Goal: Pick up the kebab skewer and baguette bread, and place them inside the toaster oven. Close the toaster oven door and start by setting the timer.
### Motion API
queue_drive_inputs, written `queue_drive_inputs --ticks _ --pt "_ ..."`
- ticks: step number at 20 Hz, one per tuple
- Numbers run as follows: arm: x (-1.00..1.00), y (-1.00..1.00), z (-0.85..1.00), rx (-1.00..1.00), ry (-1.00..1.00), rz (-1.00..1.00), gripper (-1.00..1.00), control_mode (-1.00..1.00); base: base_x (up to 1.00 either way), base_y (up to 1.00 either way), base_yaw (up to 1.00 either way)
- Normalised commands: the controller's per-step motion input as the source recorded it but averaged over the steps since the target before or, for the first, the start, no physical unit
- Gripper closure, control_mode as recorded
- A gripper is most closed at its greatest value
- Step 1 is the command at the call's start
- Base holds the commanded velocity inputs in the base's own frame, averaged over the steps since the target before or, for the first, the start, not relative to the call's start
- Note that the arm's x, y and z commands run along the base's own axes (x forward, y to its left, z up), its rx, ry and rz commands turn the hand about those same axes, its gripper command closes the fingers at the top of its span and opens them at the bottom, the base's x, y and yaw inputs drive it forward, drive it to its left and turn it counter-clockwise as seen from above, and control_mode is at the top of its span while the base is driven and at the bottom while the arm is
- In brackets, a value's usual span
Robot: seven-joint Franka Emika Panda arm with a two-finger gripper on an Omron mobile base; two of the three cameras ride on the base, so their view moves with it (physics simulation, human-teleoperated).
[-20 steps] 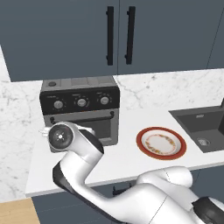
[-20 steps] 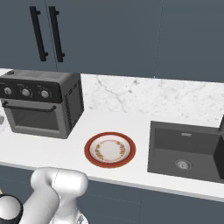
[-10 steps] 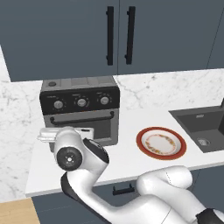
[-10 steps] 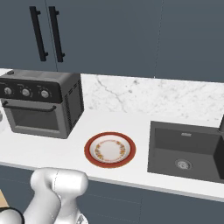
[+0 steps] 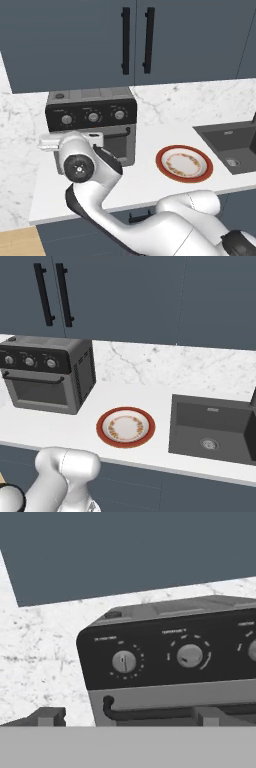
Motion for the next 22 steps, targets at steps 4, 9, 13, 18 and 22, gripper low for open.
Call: queue_drive_inputs --ticks 4,9,13,18,22 --pt "0.00 0.12 0.00 -0.06 -0.17 0.00 -1.00 -1.00 0.00 0.00 0.00" --pt "0.04 0.01 0.00 -0.06 -0.23 0.00 -1.00 -1.00 0.00 0.00 0.00" --pt "0.06 0.00 0.00 -0.03 -0.20 0.00 -1.00 -1.00 0.00 0.00 0.00" --pt "0.06 0.00 -0.01 0.00 -0.11 0.00 -1.00 -1.00 0.00 0.00 0.00" --pt "0.23 0.00 0.00 0.00 -0.02 0.00 -1.00 -1.00 0.00 0.00 0.00"
